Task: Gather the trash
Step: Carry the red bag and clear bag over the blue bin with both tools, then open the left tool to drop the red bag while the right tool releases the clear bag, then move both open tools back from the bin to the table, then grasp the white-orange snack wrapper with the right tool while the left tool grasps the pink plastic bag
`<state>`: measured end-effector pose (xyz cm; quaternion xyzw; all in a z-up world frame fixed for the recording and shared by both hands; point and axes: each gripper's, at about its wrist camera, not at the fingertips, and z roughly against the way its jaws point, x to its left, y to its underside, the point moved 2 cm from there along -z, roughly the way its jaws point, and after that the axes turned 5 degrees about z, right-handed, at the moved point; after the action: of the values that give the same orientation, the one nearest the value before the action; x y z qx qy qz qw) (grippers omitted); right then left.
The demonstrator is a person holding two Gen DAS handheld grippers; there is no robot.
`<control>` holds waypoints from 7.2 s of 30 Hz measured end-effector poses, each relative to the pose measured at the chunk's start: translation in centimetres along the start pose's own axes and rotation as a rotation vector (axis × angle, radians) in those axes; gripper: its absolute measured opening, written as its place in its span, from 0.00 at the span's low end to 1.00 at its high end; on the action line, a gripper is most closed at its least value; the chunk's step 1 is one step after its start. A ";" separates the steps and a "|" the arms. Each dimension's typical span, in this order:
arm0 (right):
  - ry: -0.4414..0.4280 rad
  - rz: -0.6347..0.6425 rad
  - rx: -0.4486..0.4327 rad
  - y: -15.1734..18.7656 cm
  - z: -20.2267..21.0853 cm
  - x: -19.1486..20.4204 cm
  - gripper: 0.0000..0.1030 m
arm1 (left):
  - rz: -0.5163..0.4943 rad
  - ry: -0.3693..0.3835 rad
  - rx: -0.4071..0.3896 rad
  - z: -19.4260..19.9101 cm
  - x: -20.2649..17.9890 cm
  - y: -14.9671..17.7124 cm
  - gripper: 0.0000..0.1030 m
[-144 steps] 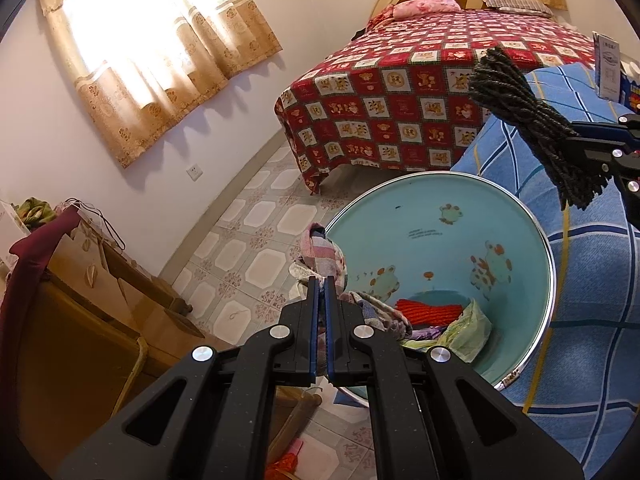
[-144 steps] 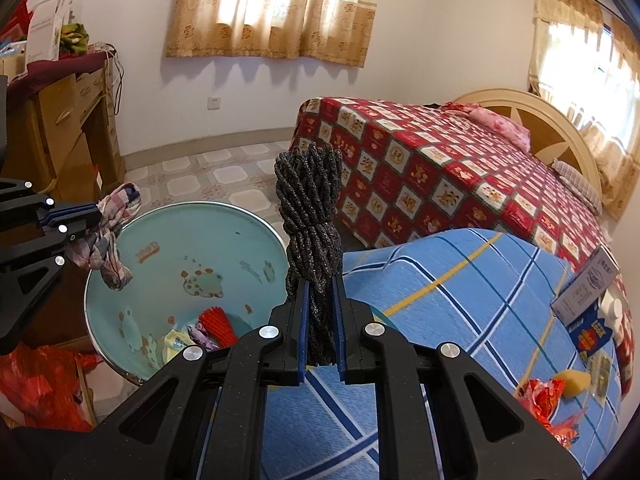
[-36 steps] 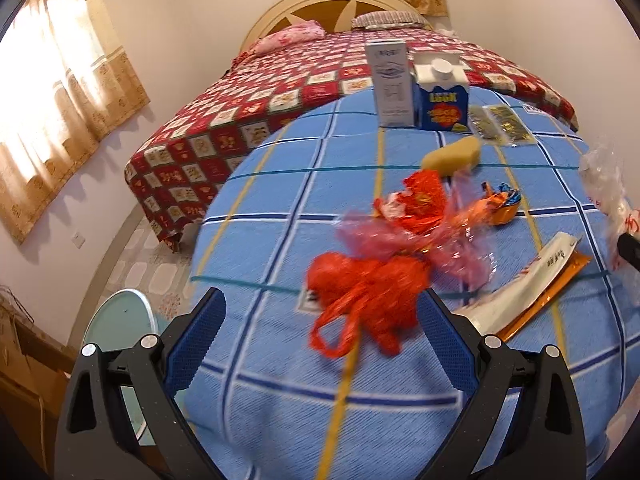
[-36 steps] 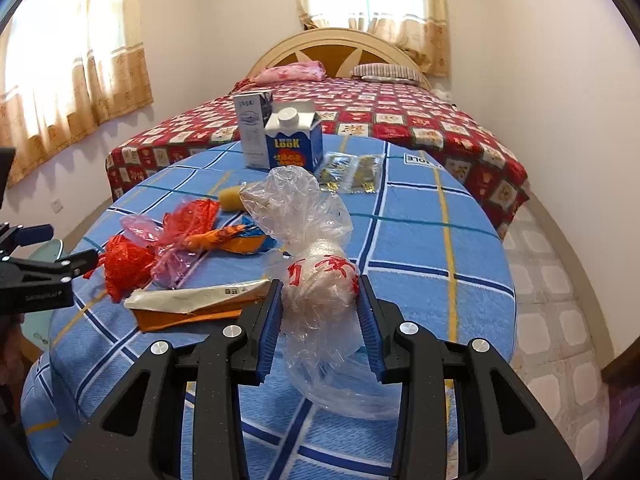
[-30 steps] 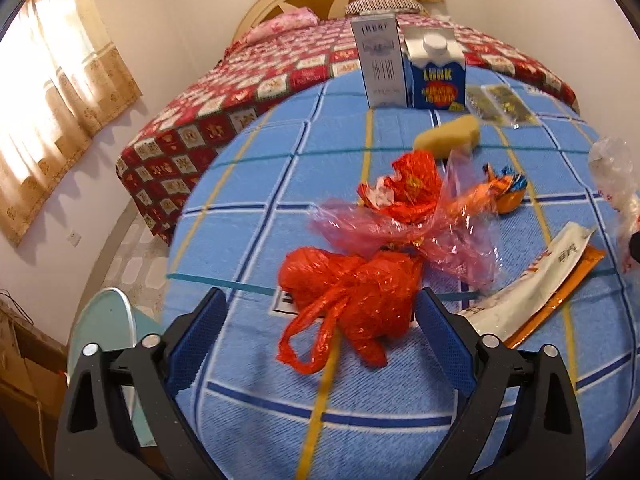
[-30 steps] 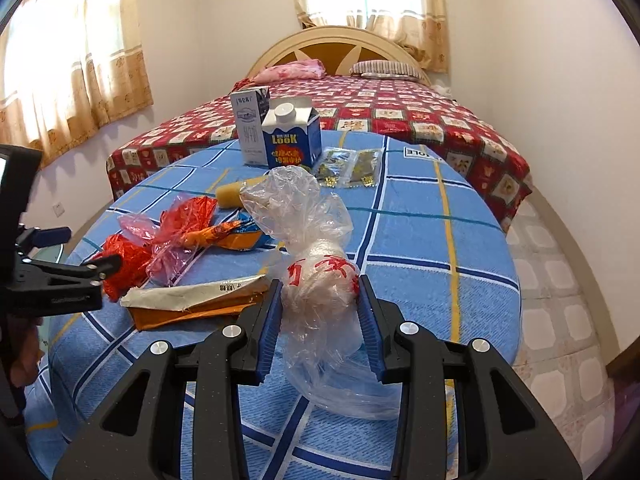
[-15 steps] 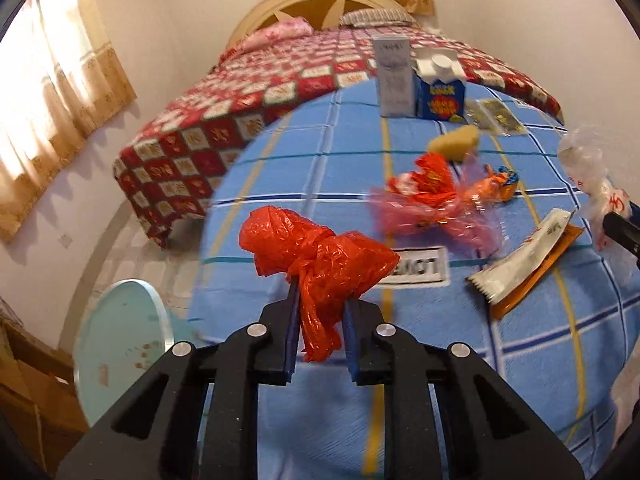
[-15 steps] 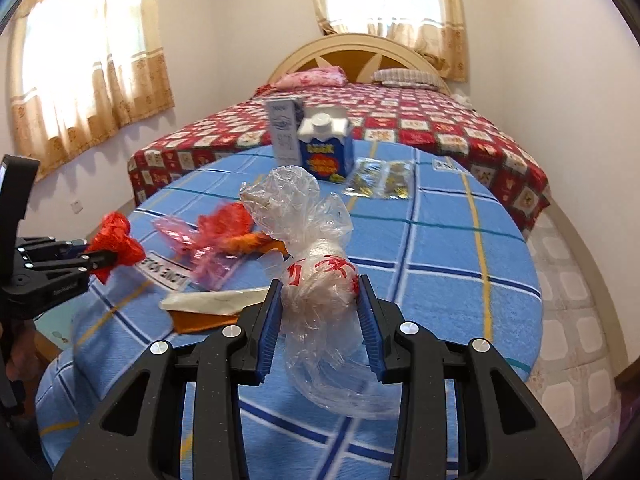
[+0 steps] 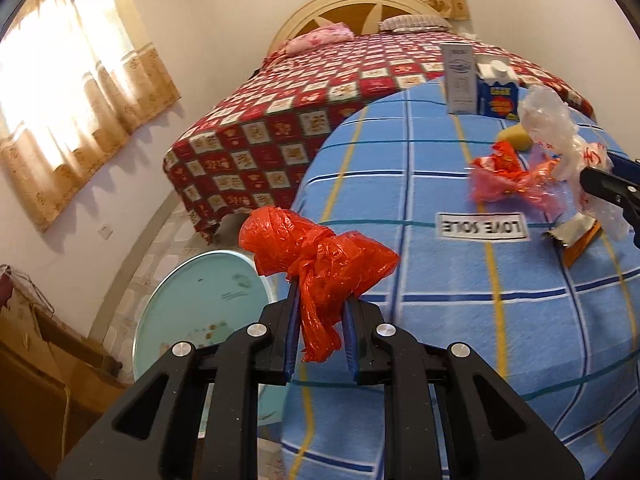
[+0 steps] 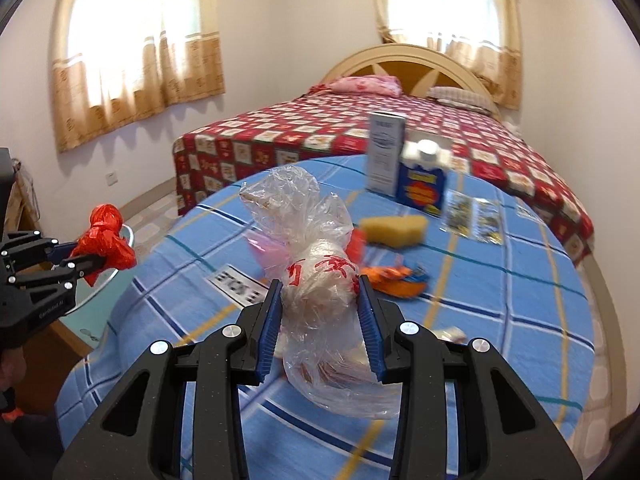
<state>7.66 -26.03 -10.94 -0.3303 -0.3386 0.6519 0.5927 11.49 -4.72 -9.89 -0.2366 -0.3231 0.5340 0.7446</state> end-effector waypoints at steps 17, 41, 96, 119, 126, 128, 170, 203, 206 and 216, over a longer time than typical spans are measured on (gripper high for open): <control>-0.080 0.142 0.015 -3.8 -4.2 7.6 0.36 | 0.076 -0.104 0.034 -0.8 7.4 2.2 0.18; -0.156 0.266 0.053 -5.8 -8.7 15.1 0.36 | 0.155 -0.187 0.073 -1.6 13.4 4.0 0.18; -0.244 0.408 0.070 -6.6 -10.3 23.5 0.36 | 0.213 -0.238 0.096 -2.5 17.8 5.1 0.18; -0.279 0.426 0.059 -6.7 -10.0 24.7 0.36 | 0.229 -0.240 0.085 -2.0 18.1 4.9 0.20; -0.314 0.413 0.049 -6.7 -9.9 24.8 0.55 | 0.244 -0.234 0.065 -1.4 17.9 4.7 0.42; -0.312 0.404 0.052 -6.6 -9.9 24.6 0.56 | 0.246 -0.230 0.064 -1.4 17.8 4.6 0.43; 0.100 0.125 0.175 1.8 -4.9 0.5 0.86 | 0.019 -0.092 0.089 -3.2 3.2 4.1 0.88; 0.224 -0.194 0.215 6.4 2.0 -10.4 0.86 | 0.002 -0.024 0.040 -3.1 -1.1 1.0 0.88; 0.200 -0.222 0.242 6.2 0.6 -10.5 0.79 | 0.002 -0.007 0.033 -3.1 -2.4 0.3 0.88; 0.144 -0.200 0.290 7.0 -1.1 -11.0 0.15 | -0.014 0.059 0.011 -3.8 -7.0 -2.7 0.88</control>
<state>5.55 -37.44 -17.06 -0.2517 -0.2288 0.6065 0.7186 14.44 -12.24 -12.14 -0.2461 -0.2996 0.5233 0.7588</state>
